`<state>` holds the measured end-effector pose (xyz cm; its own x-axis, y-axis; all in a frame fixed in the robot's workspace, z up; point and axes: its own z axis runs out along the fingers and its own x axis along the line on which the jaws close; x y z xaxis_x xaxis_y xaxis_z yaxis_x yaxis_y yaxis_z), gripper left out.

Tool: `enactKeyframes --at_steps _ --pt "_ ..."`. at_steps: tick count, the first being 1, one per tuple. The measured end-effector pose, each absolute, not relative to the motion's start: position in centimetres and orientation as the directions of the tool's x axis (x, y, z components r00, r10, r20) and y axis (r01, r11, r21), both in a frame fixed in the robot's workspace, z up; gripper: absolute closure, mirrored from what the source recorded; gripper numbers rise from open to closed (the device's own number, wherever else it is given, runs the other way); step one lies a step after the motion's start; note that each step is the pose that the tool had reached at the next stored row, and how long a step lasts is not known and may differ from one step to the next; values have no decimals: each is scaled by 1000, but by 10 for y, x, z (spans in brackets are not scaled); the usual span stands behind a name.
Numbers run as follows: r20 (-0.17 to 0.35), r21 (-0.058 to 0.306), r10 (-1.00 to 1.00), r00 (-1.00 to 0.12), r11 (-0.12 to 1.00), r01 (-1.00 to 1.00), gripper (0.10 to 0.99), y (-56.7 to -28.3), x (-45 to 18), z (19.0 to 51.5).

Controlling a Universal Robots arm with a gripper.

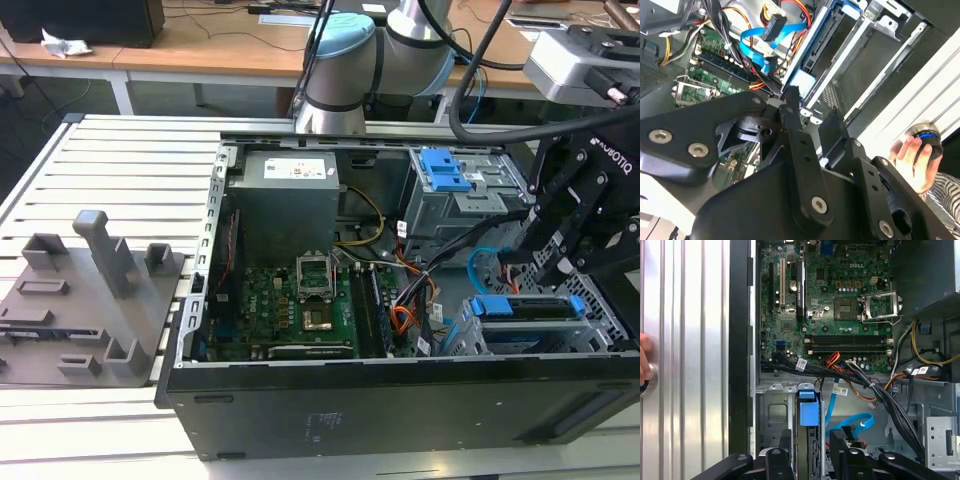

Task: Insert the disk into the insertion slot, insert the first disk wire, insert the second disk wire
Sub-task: 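Insert the disk into the insertion slot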

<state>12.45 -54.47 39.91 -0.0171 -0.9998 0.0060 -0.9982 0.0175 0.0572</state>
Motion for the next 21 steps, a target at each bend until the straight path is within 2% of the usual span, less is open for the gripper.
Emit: enactKeyframes --at_steps 1,2,3,4,5,7,21 --pt "6 57 -1000 -17 18 -998 663 -545 124 399" --pt "6 57 -1000 -17 17 -998 729 -545 124 399" --pt "6 57 -1000 -17 17 -998 729 -545 124 399" --pt "6 57 -1000 -17 17 -998 855 -545 124 399" --pt "6 57 -1000 -17 17 -998 855 -545 124 399" --pt "6 57 -1000 -17 17 -998 980 -545 124 399" --pt "6 64 -1000 -17 17 -998 980 -543 141 394"
